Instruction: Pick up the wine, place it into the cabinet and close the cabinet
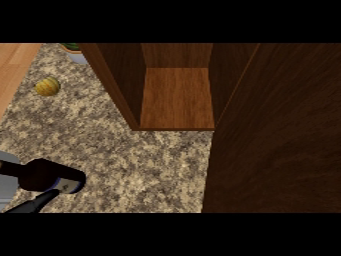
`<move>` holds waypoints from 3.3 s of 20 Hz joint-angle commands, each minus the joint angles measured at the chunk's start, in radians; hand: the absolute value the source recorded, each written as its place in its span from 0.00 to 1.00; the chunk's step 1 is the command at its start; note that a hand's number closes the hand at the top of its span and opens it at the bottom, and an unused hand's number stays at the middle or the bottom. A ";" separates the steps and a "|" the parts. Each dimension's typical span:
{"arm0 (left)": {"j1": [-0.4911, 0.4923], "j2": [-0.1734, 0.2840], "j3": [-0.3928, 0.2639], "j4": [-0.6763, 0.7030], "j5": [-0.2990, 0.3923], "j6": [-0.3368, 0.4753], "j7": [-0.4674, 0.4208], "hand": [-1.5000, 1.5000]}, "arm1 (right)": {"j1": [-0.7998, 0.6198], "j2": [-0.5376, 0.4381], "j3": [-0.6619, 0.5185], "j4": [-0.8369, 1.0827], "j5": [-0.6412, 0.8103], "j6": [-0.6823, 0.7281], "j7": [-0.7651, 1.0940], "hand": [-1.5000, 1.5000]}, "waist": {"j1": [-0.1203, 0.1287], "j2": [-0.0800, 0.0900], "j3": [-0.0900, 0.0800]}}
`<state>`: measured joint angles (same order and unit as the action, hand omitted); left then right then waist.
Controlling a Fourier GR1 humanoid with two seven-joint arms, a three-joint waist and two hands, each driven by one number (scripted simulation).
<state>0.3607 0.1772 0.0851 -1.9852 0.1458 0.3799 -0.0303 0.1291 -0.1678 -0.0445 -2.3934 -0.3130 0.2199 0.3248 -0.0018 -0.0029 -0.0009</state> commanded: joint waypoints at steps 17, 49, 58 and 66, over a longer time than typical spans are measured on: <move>-0.039 0.011 0.177 0.441 0.112 -0.269 -0.289 0.00 | 0.172 0.068 0.012 -0.132 -0.072 0.096 -0.037 0.00 | -0.008 0.000 0.001; -0.473 -0.038 0.218 1.116 0.134 -0.436 -0.489 1.00 | 0.013 0.046 -0.008 -0.107 -0.107 0.048 0.087 0.00 | -0.012 0.002 0.000; -0.480 -0.034 0.195 1.254 0.042 -0.398 -0.672 1.00 | 0.094 0.047 -0.049 -0.110 -0.143 0.101 0.030 0.00 | -0.010 0.002 0.001; -0.518 -0.036 0.168 1.393 0.044 -0.590 -0.840 1.00 | -0.049 0.059 -0.002 -0.035 -0.058 0.023 0.065 0.00 | -0.006 0.004 0.000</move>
<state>-0.1352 0.1623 0.2859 -0.6835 0.2117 -0.1518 -0.8335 0.1152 -0.1083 -0.0416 -2.3797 -0.3572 0.2697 0.3555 -0.0098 -0.0040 0.0055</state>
